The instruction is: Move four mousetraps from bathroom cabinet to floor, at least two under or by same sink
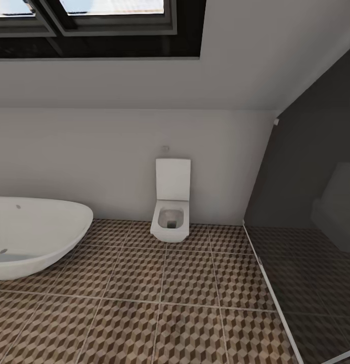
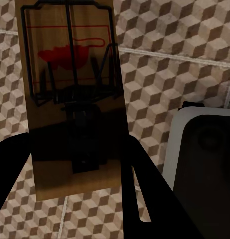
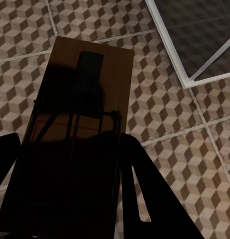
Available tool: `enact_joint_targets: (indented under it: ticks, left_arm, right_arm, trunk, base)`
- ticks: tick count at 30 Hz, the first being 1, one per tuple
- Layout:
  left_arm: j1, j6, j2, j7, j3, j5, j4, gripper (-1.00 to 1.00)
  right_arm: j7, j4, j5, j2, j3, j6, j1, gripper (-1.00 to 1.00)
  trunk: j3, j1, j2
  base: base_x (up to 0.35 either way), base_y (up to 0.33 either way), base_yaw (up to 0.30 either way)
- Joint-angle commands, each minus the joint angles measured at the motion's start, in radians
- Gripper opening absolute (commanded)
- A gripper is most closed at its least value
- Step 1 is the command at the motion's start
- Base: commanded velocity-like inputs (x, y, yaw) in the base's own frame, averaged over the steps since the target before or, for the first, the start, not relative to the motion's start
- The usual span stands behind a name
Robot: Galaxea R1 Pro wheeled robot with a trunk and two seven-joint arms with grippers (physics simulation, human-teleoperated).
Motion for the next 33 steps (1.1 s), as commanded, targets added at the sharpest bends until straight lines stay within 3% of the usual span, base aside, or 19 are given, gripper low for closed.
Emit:
enact_joint_targets:
  ticks: [1,33]
  left_arm:
    - [-0.001,-0.003,-0.001,0.006,-0.007,-0.002,0.003,-1.00]
    - [-0.001,-0.003,-0.001,0.006,-0.007,-0.002,0.003,-1.00]
  right_arm:
    - [-0.009,0.000,-0.002,0.000,0.009,-0.002,-0.001,-1.00]
    - [-0.009,0.000,-0.002,0.000,0.009,-0.002,-0.001,-1.00]
  trunk:
    - [-0.002,0.001,-0.002]
    - [-0.002,0.001,-0.002]
  base:
    - [0.000,0.000,0.000]
    - [0.000,0.000,0.000]
